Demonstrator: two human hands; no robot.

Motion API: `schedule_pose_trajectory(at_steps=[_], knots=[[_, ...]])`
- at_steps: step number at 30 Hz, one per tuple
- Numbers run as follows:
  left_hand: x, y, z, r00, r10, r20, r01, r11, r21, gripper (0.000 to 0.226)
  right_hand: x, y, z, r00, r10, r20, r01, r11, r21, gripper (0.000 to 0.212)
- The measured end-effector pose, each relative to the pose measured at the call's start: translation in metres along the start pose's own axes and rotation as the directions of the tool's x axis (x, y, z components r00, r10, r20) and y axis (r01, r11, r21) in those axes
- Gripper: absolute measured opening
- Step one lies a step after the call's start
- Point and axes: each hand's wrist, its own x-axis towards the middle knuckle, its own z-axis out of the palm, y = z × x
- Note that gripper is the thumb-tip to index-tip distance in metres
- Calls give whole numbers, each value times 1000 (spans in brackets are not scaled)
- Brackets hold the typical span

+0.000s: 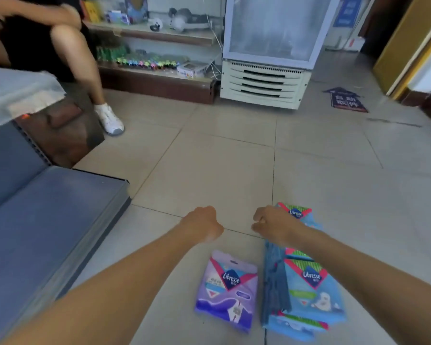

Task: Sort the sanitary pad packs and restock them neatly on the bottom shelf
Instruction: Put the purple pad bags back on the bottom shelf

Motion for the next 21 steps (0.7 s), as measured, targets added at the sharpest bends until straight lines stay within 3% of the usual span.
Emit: schedule_pose_trajectory(at_steps=[3, 6, 10, 14, 18, 21], knots=[[27, -15, 45, 997, -36, 68, 37, 999, -13, 10, 15, 18, 42, 997, 71, 42, -73, 997, 35, 35], [51, -34, 92, 985, -102, 136, 113, 991, -73, 12, 25, 27, 79, 988, 130, 89, -136, 988, 75, 37], [73, -55, 138, 961, -197, 194, 241, 941, -237, 13, 23, 31, 128, 972, 213, 104, -222, 971, 84, 23], [90, -76, 161, 924, -340, 176, 383, 824, -417, 15, 25, 35, 178, 939, 279, 201, -298, 952, 71, 36], [101, -97, 178, 903, -422, 83, 424, 841, -335, 17, 35, 44, 214, 884, 424, 200, -442, 895, 55, 39], [109, -108, 198, 903, -415, 111, 428, 848, -312, 25, 44, 48, 232, 857, 480, 185, -495, 868, 41, 42]])
